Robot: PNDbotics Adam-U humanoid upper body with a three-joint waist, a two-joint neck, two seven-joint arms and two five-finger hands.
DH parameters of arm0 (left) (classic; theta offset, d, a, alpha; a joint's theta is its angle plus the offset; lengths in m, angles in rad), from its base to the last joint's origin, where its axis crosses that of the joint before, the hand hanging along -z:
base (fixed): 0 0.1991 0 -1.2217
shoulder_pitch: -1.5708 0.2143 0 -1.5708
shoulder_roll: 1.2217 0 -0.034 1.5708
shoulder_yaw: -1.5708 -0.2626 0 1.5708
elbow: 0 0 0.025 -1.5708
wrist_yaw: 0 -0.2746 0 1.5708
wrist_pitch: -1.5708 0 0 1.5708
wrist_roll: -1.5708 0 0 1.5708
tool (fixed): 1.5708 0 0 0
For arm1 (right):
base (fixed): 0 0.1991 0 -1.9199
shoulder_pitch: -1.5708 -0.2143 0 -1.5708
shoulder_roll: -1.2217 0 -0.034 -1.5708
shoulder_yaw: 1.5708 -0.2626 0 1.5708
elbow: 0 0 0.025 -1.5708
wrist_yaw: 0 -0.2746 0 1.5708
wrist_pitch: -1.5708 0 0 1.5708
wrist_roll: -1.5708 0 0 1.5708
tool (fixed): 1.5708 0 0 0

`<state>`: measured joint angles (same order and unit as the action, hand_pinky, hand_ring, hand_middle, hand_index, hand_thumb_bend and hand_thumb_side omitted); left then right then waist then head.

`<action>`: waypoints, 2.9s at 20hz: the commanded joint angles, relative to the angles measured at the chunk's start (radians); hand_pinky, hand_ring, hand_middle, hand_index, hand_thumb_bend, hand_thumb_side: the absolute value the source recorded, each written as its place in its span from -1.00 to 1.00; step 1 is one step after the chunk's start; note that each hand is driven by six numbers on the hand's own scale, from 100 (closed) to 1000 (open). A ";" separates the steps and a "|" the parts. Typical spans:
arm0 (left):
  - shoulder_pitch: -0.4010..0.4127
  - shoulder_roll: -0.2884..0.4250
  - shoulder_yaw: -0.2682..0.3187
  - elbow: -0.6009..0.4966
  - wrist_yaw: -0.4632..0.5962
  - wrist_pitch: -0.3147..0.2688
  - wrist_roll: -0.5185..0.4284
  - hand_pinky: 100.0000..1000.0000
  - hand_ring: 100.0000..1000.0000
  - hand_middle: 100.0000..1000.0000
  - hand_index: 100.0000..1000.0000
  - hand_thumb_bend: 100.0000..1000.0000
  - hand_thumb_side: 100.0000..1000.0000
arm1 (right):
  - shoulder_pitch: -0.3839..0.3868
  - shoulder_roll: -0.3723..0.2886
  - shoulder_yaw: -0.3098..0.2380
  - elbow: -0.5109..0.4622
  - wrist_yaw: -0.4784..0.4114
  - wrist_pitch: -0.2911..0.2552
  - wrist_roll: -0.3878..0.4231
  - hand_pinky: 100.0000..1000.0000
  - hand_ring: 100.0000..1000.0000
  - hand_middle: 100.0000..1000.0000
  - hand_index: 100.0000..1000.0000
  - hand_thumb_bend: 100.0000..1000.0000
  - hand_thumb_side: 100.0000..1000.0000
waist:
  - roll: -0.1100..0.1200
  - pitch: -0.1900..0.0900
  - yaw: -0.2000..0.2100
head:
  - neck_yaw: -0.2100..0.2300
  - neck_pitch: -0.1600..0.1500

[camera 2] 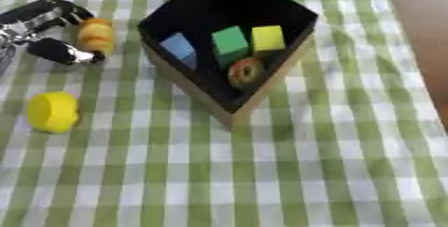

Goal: Pick up objects on the table and place them in the box.

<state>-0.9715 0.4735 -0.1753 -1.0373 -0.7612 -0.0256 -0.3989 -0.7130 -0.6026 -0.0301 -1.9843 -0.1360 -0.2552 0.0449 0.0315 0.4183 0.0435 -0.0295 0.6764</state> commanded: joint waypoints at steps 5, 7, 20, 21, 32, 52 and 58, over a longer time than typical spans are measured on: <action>-0.018 0.010 0.016 0.021 -0.028 0.003 0.025 0.54 0.49 0.43 0.58 -0.38 -0.50 | -0.012 -0.013 -0.007 -0.016 -0.006 -0.001 0.004 0.69 0.66 0.20 0.67 -1.00 -0.02 | -0.002 -0.018 -0.003 | 0.003 -0.012; -0.018 0.009 0.018 0.024 -0.032 0.006 0.030 0.52 0.46 0.40 0.55 -0.49 -0.53 | -0.011 -0.013 -0.007 -0.016 -0.007 -0.001 0.005 0.69 0.66 0.20 0.67 -1.00 -0.02 | -0.002 -0.017 -0.004 | 0.003 -0.011; -0.018 0.035 0.002 -0.063 -0.066 0.010 0.052 0.49 0.40 0.35 0.50 -0.69 -0.65 | 0.005 -0.016 -0.008 -0.016 -0.006 0.003 0.006 0.69 0.66 0.20 0.67 -1.00 -0.02 | 0.002 -0.035 0.005 | -0.004 0.001; -0.018 0.040 0.001 -0.078 -0.063 0.011 0.050 0.49 0.40 0.34 0.50 -0.68 -0.65 | 0.007 -0.017 -0.008 -0.016 -0.005 0.004 0.006 0.69 0.66 0.20 0.67 -1.00 -0.02 | 0.003 -0.038 0.006 | -0.006 0.002; -0.035 0.070 -0.008 -0.257 -0.070 0.020 0.030 0.49 0.38 0.33 0.49 -0.73 -0.67 | 0.004 -0.021 -0.007 -0.016 -0.009 0.002 -0.001 0.68 0.66 0.22 0.67 -1.00 -0.01 | 0.006 -0.063 0.025 | -0.015 0.001; -0.146 -0.207 -0.111 -0.392 -0.145 -0.012 -0.040 0.48 0.37 0.32 0.48 -0.75 -0.62 | -0.014 -0.011 0.004 -0.016 -0.021 -0.008 0.002 0.68 0.65 0.22 0.68 -1.00 -0.02 | -0.003 -0.084 -0.004 | 0.011 0.032; -0.146 -0.283 -0.136 -0.320 -0.222 -0.053 -0.018 0.47 0.35 0.30 0.47 -0.73 -0.59 | -0.023 -0.002 0.008 -0.016 -0.025 -0.007 0.011 0.68 0.65 0.22 0.68 -1.00 -0.02 | -0.007 -0.080 -0.012 | 0.022 0.017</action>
<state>-1.0950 0.1960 -0.3117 -1.3582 -0.9691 -0.0693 -0.4225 -0.7189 -0.5928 -0.0177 -1.9844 -0.1537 -0.2608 0.0506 0.0281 0.3624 0.0327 -0.0106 0.7064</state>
